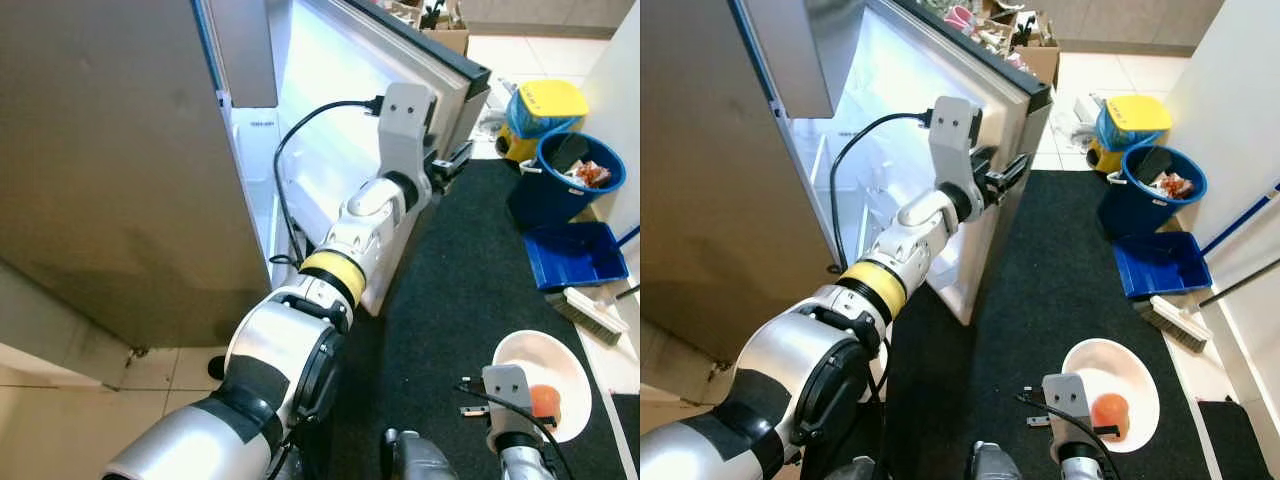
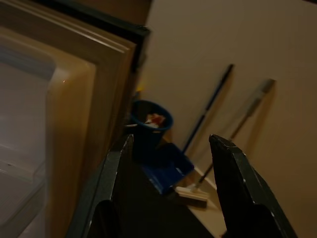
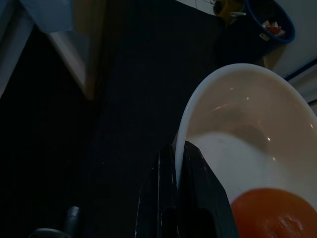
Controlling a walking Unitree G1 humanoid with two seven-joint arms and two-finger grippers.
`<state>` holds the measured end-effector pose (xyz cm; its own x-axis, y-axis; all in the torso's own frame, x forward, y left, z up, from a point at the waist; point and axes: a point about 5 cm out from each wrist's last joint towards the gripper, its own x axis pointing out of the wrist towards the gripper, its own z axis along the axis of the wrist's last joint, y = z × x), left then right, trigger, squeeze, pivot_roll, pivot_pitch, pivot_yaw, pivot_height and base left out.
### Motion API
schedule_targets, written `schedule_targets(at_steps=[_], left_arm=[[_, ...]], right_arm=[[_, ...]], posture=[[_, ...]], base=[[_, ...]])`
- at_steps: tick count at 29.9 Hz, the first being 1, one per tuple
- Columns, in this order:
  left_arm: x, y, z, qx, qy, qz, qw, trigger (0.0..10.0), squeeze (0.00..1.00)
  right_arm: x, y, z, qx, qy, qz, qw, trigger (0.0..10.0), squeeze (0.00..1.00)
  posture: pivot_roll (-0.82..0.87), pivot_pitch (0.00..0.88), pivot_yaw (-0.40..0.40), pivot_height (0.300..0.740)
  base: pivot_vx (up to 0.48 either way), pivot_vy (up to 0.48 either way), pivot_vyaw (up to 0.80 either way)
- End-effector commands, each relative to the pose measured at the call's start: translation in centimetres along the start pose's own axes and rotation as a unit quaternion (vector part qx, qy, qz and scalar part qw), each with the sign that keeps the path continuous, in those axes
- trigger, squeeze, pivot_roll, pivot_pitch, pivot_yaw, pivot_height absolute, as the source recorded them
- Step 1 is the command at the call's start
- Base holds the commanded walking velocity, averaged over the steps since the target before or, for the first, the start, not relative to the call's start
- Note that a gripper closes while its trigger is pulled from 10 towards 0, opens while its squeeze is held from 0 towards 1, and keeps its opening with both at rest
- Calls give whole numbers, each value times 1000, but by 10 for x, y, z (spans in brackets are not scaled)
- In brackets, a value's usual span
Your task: Restocking fridge
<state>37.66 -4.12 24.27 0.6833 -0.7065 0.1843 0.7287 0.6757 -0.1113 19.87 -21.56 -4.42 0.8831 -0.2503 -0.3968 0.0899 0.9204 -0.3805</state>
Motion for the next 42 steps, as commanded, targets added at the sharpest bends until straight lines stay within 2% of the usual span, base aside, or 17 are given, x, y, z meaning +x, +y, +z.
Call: schedule_targets(at_steps=[1,5,11,13,14,17,20,21,22,23,24,25,26,29,30,35,42], left_arm=[[15,-63,-17,-20,7,-64,998,10000,0],[2,-42,-34,4,32,-44,998,10000,0],[-45,4,-93,128,128,19,983,10000,0],[-65,19,-112,142,163,50,975,10000,0],[-65,19,-112,142,163,50,975,10000,0],[-131,53,-162,189,272,114,937,10000,0],[-148,59,-172,197,296,126,926,10000,0],[-176,65,-187,194,332,139,913,10000,0],[-176,65,-187,194,332,139,913,10000,0],[-201,70,-200,181,361,153,902,10000,0],[-201,70,-200,181,361,153,902,10000,0],[-228,74,-211,164,391,172,889,10000,0],[-228,74,-211,164,391,172,889,10000,0],[-283,72,-231,136,443,197,864,10000,0],[-283,72,-231,136,443,197,864,10000,0],[-324,69,-242,113,482,234,837,10000,0],[-352,66,-246,93,498,256,823,10000,0]], right_arm=[[-1,-4,-1,3,-5,-10,1000,10000,0],[-1,-2,-1,3,-4,-8,1000,10000,0],[-1,0,-1,3,-1,-3,1000,10000,0],[-1,1,-1,3,-1,-2,1000,10000,0],[-1,1,-1,3,-1,-2,1000,10000,0],[-2,1,-1,2,-2,-1,1000,10000,0],[-2,2,-2,1,-1,0,1000,10000,0],[-3,2,-3,0,0,2,1000,10000,0],[-3,2,-3,0,0,2,1000,10000,0],[-4,3,-4,-1,2,3,1000,10000,0],[-4,3,-4,-1,2,3,1000,10000,0],[-5,4,-5,-1,3,5,1000,10000,0],[-5,4,-5,-1,3,5,1000,10000,0],[-6,8,-5,-1,4,10,1000,10000,0],[-6,8,-5,-1,4,10,1000,10000,0],[-7,13,-5,3,4,15,1000,10000,0],[-9,18,-8,6,16,23,1000,10000,0]], posture=[[-191,168,14,723],[-177,172,11,723],[-154,180,8,723],[-154,183,6,723],[-154,183,6,723],[-150,190,0,723],[-148,191,-1,723],[-140,195,-4,723],[-140,195,-4,723],[-138,196,-4,723],[-138,196,-4,723],[-134,198,-4,723],[-134,198,-4,723],[-121,206,-1,723],[-121,206,-1,723],[-107,212,12,723],[-98,210,18,723]], base=[[0,0,0],[0,0,0],[0,0,0],[0,0,0],[0,0,0],[0,0,0],[0,0,0],[0,0,0],[0,0,0],[0,0,0],[0,0,0],[0,0,0],[0,0,0],[0,0,0],[0,0,0],[0,0,0],[0,0,0]])
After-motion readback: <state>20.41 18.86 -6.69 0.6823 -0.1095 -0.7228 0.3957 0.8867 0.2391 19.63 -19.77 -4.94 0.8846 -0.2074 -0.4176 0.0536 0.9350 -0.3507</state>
